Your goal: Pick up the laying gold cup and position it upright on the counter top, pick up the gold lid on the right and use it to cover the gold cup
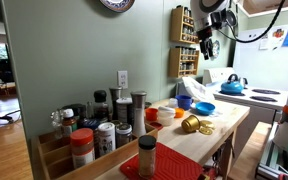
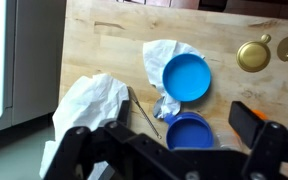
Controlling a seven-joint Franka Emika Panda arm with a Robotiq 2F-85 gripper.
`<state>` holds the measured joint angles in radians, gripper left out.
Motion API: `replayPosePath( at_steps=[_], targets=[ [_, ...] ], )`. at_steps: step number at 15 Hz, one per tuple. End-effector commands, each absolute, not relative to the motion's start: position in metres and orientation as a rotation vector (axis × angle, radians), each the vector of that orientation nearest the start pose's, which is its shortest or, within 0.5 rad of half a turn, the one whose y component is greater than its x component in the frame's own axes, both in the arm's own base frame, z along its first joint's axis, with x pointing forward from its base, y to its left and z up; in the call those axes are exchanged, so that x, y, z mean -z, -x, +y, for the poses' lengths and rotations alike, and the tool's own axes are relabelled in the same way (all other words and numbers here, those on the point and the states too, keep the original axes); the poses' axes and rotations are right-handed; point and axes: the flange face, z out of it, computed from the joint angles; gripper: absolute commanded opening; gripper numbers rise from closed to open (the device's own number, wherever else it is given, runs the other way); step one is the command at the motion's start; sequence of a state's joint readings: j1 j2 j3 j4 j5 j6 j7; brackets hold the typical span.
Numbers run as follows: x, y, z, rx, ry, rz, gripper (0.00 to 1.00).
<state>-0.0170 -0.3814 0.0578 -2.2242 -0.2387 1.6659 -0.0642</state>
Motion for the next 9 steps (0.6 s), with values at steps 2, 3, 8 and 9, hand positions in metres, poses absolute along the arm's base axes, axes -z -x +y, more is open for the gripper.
replayPosePath(
  at_steps=[2,3,8,9],
  targets=[
    [-0.493,-0.404,0.021,-0.359,3.293,-0.155,1.0],
    [-0.479,-0.394,0.034,-0.4,3.229,-0.124,1.0],
    [-0.426,-0.363,0.1,-0.486,2.931,0.038,1.0],
    [-0.417,-0.36,0.112,-0.444,2.888,0.075,1.0]
  ],
)
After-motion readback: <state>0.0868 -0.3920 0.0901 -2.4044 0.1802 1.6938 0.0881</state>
